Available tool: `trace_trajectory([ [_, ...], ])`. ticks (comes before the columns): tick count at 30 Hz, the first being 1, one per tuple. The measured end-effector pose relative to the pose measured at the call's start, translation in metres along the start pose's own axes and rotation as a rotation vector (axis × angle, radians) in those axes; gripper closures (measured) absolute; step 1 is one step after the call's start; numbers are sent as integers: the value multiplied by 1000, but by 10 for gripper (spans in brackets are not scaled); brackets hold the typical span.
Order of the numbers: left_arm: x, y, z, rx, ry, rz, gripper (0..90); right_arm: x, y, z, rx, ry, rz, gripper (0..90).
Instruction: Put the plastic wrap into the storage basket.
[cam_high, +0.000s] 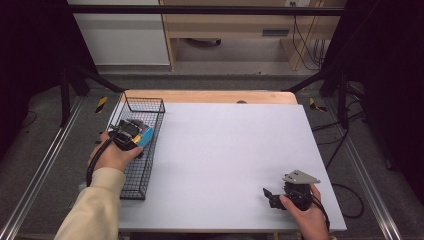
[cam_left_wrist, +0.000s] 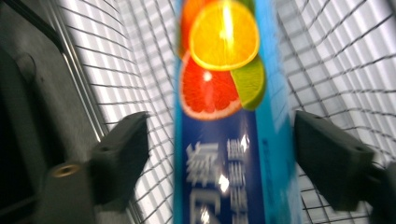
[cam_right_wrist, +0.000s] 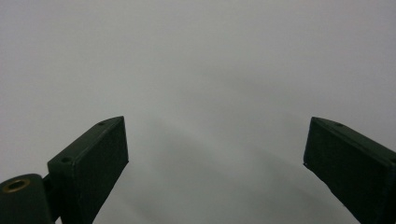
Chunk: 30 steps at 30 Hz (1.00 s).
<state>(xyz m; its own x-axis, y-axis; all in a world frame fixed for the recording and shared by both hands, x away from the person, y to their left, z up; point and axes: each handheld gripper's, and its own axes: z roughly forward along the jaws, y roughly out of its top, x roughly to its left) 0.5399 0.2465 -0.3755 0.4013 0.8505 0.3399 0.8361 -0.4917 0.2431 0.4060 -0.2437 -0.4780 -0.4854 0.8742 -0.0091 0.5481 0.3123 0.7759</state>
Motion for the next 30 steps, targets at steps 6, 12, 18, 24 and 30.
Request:
trace_trajectory([
  [6, -14, -13, -53, -300, 25, 12, 135, 0, 1, -1, -9, -7, -2, 69],
  [12, -67, -23, -75, -492, -28, 106, 115, 1, 2, -2, -28, -21, -16, 69],
  [18, -124, -30, -67, -587, -126, 206, 112, 2, 2, -1, -24, -29, -18, 68],
  [24, -165, -42, -31, -603, -218, 265, 111, 3, 2, 0, -18, -44, -27, 67],
  [30, -184, -56, -3, -574, -223, 333, 110, 4, 3, 3, -7, -51, -31, 65],
])
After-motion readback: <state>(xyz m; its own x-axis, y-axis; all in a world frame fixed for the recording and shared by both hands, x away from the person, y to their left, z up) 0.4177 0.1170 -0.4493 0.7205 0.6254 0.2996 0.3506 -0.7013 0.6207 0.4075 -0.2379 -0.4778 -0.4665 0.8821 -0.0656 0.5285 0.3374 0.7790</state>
